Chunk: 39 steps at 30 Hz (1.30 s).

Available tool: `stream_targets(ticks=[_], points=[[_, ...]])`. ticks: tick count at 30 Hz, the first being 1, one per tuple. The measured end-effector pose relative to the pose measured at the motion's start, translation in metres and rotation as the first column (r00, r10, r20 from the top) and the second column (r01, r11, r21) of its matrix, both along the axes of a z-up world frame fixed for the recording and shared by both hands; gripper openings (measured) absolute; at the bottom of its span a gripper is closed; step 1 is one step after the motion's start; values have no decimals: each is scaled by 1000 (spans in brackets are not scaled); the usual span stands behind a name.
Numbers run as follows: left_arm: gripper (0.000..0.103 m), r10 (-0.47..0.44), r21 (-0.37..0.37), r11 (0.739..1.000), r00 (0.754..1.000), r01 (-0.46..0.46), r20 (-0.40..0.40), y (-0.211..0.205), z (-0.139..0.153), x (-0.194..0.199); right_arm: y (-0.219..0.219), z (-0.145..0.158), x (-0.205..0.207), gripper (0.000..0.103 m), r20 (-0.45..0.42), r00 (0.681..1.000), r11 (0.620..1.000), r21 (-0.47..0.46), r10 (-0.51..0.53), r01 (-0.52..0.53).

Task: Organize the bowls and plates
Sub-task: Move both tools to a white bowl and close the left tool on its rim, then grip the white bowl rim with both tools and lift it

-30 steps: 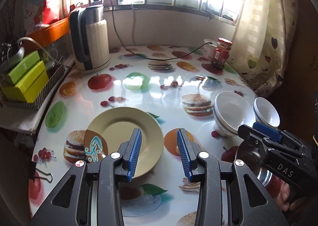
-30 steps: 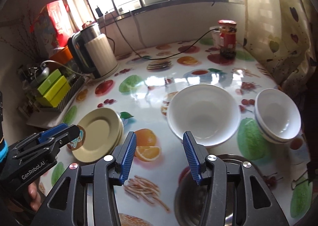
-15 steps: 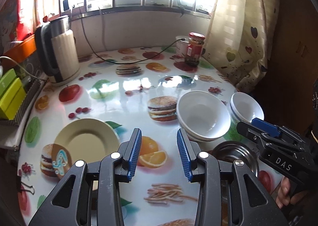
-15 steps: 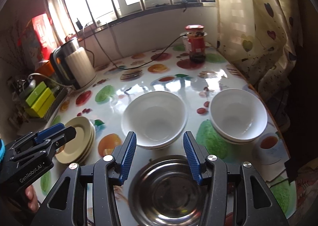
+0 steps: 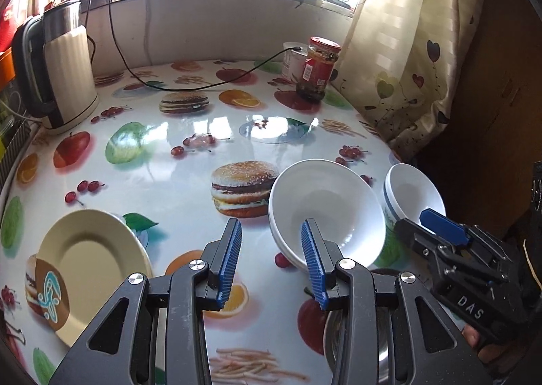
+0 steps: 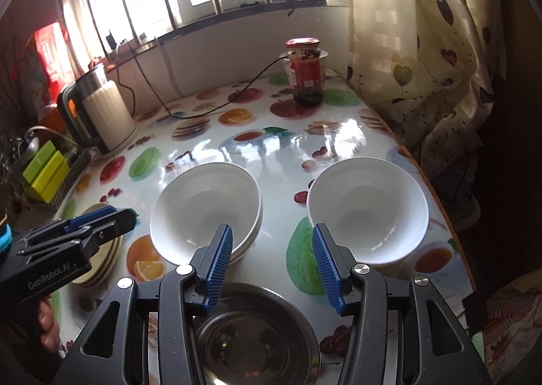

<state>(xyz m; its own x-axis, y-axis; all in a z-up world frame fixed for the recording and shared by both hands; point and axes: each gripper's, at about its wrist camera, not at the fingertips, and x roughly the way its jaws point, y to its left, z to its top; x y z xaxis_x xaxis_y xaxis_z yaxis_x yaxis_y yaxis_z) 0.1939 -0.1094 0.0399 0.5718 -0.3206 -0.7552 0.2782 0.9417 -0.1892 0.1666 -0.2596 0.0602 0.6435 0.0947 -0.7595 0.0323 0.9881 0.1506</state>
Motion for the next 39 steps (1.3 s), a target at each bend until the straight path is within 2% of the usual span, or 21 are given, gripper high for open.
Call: stream_targets(ticks=[10, 14, 19, 23, 33, 39], points=[[38, -15, -5, 1000, 999, 15, -41, -9, -17, 17, 6, -16, 25, 49, -35, 999, 999, -9, 31, -31], [28, -22, -15, 1000, 998, 21, -56, -11, -22, 20, 6, -22, 32, 40, -57, 998, 1000, 1, 29, -29], [24, -29, -13, 1000, 997, 28, -67, -15, -26, 23, 7, -27, 36, 35, -65, 997, 999, 5, 37, -36], [18, -30, -19, 999, 997, 29, -73, -14, -27, 24, 9, -30, 38, 24, -74, 996, 999, 12, 41, -40], [16, -34, -16, 999, 997, 33, -71, -15, -29, 26, 14, -30, 41, 15, -70, 996, 999, 19, 48, -46], [16, -33, -9, 999, 997, 32, -66, -16, -29, 27, 15, -31, 42, 14, -68, 997, 999, 16, 46, -45]])
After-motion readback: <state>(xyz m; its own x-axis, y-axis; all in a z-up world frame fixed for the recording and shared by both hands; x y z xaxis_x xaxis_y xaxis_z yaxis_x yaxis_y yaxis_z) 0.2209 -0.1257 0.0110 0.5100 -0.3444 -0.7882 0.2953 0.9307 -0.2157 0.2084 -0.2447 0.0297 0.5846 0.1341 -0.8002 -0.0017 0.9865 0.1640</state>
